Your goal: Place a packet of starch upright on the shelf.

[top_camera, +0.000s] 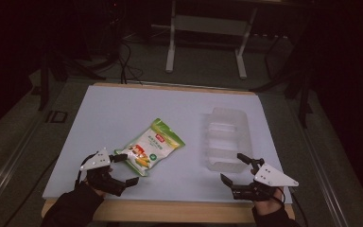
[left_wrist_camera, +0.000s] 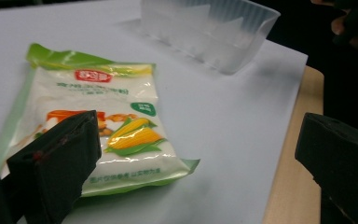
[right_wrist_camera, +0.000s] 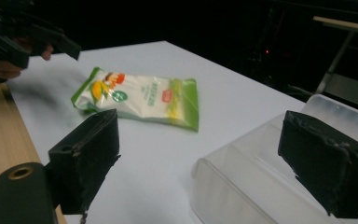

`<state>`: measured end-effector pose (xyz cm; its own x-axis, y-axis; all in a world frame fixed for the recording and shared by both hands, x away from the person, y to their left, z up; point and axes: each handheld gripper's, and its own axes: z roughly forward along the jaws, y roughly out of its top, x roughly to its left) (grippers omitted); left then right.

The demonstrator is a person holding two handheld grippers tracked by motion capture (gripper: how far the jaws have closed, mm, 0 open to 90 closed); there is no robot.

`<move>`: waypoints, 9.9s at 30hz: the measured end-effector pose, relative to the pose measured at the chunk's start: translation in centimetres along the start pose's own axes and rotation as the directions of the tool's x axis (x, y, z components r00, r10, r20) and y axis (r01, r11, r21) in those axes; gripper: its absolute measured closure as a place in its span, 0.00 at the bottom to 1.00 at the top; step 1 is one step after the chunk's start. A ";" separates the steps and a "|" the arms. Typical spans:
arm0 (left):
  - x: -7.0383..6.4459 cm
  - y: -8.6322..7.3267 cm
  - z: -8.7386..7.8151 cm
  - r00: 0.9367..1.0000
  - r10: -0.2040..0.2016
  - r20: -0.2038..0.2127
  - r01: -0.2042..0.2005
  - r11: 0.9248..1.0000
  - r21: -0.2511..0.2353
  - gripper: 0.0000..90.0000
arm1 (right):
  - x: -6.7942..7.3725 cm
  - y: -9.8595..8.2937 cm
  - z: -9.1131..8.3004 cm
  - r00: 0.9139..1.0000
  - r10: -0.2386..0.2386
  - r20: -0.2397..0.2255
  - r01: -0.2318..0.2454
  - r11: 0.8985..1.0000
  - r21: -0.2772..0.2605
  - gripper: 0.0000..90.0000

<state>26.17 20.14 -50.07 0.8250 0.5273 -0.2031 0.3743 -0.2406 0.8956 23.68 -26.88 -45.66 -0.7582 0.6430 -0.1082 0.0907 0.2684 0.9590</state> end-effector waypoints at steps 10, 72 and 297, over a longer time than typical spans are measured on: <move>0.6 3.5 0.9 0.999 0.009 0.035 -0.009 1.000 0.022 0.01 | 0.1 0.4 0.0 1.000 0.009 -0.018 -0.009 0.999 -0.032 0.13; 12.6 8.2 11.4 0.976 -0.085 -0.203 0.141 0.949 0.280 0.20 | 0.5 0.4 0.6 0.996 0.078 -0.038 -0.079 0.997 -0.009 0.12; 0.3 2.4 2.7 0.996 -0.088 0.026 0.089 0.995 -0.043 0.01 | -15.7 1.7 3.3 0.962 0.257 0.093 -0.270 0.948 0.170 0.25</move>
<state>28.51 17.51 -49.03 0.7993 0.5255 -0.2915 0.4280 -0.1573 0.8900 37.88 -34.18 -43.18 -0.6457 0.7544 0.1181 0.4004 0.2029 0.8936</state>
